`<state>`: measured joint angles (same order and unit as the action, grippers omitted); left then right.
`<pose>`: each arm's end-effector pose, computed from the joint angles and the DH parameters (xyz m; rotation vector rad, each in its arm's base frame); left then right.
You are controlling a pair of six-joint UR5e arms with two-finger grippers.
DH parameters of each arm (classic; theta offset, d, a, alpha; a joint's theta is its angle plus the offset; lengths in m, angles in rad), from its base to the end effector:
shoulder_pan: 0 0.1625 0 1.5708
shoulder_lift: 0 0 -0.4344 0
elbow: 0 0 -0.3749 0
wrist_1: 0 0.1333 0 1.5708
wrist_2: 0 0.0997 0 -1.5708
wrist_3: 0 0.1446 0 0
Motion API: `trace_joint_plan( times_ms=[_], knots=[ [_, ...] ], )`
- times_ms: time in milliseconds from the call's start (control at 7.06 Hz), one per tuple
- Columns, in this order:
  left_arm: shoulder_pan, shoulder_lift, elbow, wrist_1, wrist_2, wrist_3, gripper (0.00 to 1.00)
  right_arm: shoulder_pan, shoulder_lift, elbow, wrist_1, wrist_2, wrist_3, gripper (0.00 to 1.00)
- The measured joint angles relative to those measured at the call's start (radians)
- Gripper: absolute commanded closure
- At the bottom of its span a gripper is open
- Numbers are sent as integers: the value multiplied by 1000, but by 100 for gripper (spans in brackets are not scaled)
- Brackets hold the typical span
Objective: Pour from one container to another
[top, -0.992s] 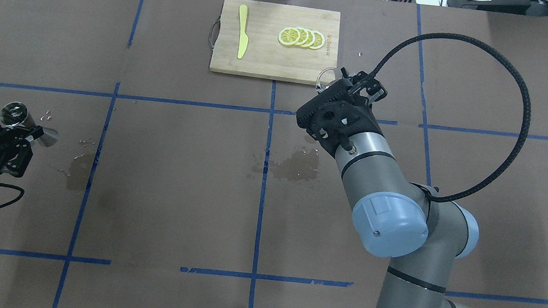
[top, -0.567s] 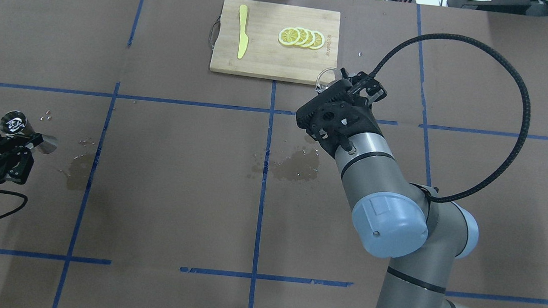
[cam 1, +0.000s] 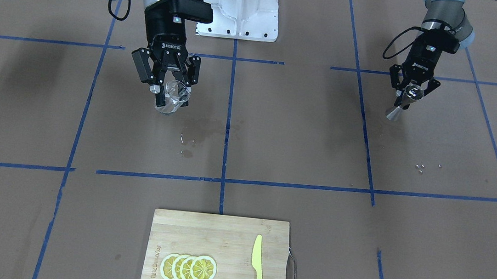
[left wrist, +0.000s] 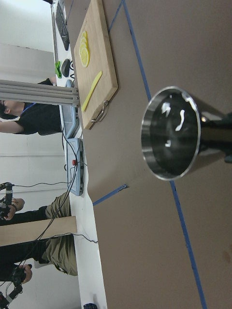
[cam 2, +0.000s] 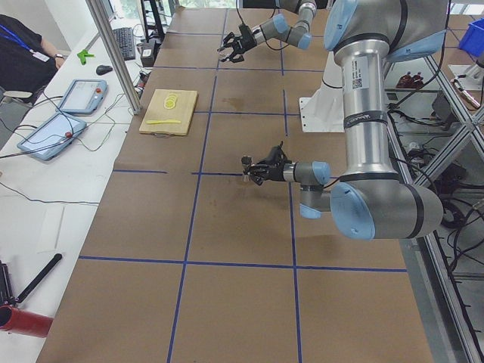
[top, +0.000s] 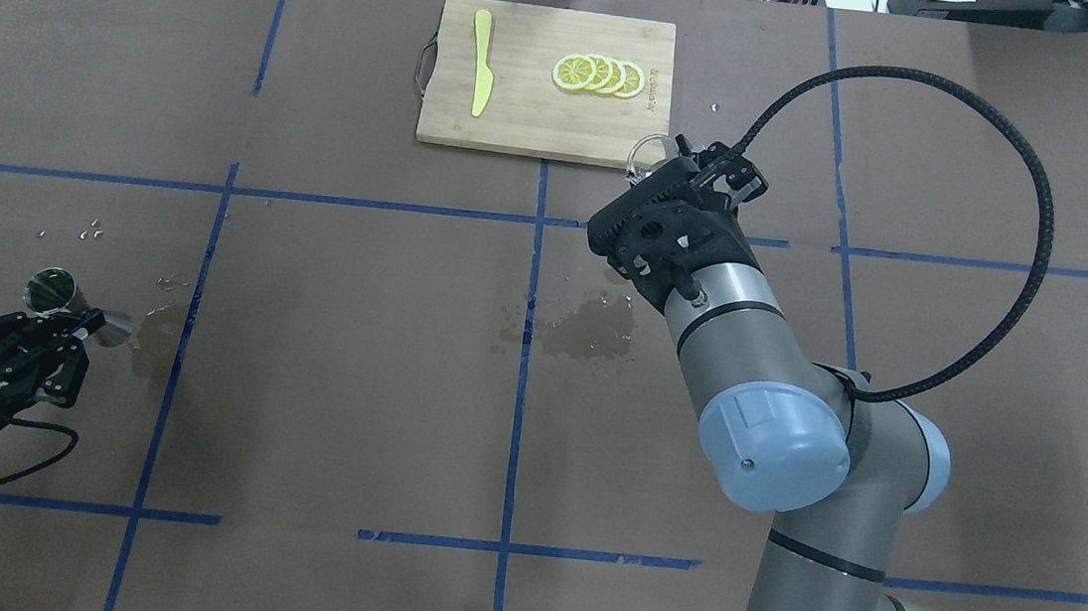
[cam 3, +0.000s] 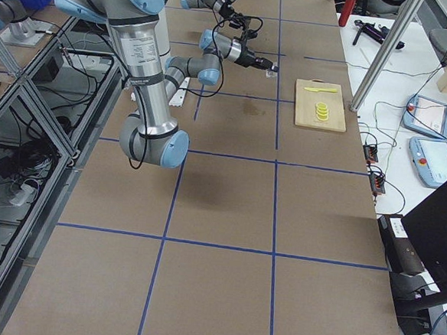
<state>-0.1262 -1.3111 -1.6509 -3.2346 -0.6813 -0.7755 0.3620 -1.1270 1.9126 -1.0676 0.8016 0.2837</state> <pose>0.3229 -0.2886 0.5578 1.2256 0.8950 -0.1240 -0.4587 -0.4238 0.2228 1.3316 -0.3431 -0.2804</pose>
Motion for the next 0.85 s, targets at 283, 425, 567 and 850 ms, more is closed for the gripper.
trace_joint_plan(
  times_ms=[283, 425, 567, 850],
  knots=[
    [17, -25, 24, 1, 19, -1, 100, 0, 0, 0, 0, 0, 0, 100],
    [25, -34, 32, 1, 24, -1, 100, 0, 0, 0, 0, 0, 0, 100],
    [30, -44, 41, 1, 25, -1, 100, 0, 0, 0, 1, 0, 0, 100],
    [33, -67, 66, 1, 26, -1, 100, 0, 0, 0, 1, 0, 0, 100]
  ],
)
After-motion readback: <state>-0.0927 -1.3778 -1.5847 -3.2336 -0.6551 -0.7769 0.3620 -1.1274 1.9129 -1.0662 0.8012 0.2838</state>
